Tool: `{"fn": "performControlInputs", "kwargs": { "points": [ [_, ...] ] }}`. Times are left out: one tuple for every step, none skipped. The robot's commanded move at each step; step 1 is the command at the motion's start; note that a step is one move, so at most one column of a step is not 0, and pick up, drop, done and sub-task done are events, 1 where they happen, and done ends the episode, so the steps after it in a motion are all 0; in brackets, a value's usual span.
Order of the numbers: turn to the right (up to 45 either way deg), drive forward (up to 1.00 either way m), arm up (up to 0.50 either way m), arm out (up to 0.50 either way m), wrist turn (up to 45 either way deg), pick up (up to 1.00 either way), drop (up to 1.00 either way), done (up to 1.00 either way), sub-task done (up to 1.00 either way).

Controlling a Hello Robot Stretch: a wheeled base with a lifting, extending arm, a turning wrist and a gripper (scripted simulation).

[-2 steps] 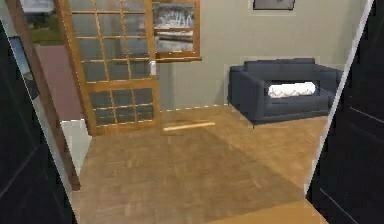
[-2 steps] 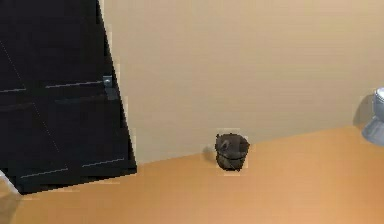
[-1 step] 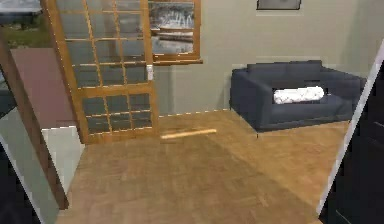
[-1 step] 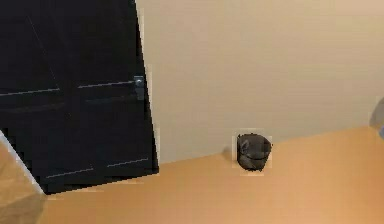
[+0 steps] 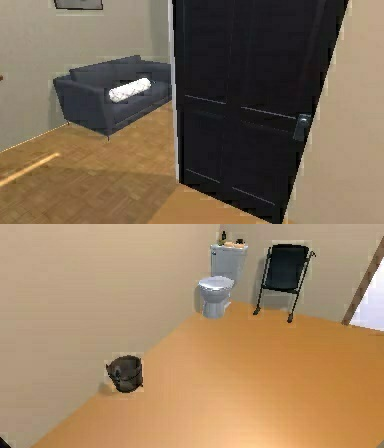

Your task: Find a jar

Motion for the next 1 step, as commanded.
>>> {"fn": "performControlInputs", "kwargs": {
  "points": [
    [27.0,0.0,0.0,0.0,0.0,0.0,0.0,0.0,0.0]
  ]
}}
